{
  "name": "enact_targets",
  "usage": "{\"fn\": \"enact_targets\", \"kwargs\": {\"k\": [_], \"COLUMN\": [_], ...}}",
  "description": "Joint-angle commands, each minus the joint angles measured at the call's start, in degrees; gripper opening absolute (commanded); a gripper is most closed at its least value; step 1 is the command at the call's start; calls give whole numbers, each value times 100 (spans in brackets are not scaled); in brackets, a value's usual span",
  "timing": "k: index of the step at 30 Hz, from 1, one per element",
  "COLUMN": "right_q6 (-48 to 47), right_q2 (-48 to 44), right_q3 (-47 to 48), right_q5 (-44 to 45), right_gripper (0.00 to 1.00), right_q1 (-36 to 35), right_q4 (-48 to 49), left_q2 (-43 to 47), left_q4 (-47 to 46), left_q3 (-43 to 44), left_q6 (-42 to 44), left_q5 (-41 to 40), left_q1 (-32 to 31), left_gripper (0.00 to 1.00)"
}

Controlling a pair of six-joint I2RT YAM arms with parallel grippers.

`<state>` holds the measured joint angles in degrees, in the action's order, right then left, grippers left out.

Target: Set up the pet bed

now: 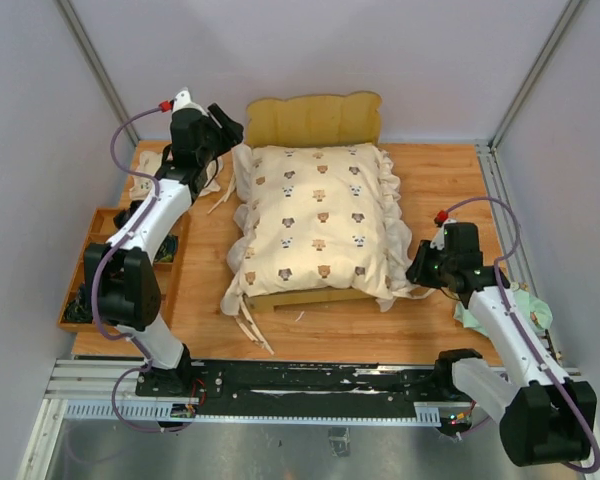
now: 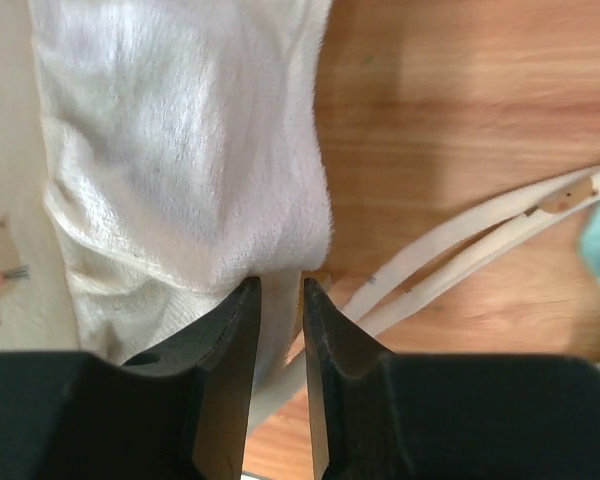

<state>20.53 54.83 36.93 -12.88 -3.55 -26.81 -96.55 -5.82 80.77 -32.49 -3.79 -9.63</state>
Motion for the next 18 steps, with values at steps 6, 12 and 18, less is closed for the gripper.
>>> {"fn": "enact_targets", "kwargs": {"k": [6,12,18], "right_q6": [681,58,248], "right_q2": [-1218,-1649,-1696], "right_q3": [-487,-220,300], "right_q5": [-533,277,1436], "right_gripper": [26,34,54], "right_q1": [-1270,-1469,-1456], "right_q4": [-180,-463,569], "left_q2": [1331,2552,3554], "left_q4": [1654,1891,2101], "left_q3": [-949,-1778,-2711], "left_q6": [456,438,192], "left_q5": [-506,-543,134], "left_q1": [-825,-1455,-1753], "left_gripper": [62,63,67]}}
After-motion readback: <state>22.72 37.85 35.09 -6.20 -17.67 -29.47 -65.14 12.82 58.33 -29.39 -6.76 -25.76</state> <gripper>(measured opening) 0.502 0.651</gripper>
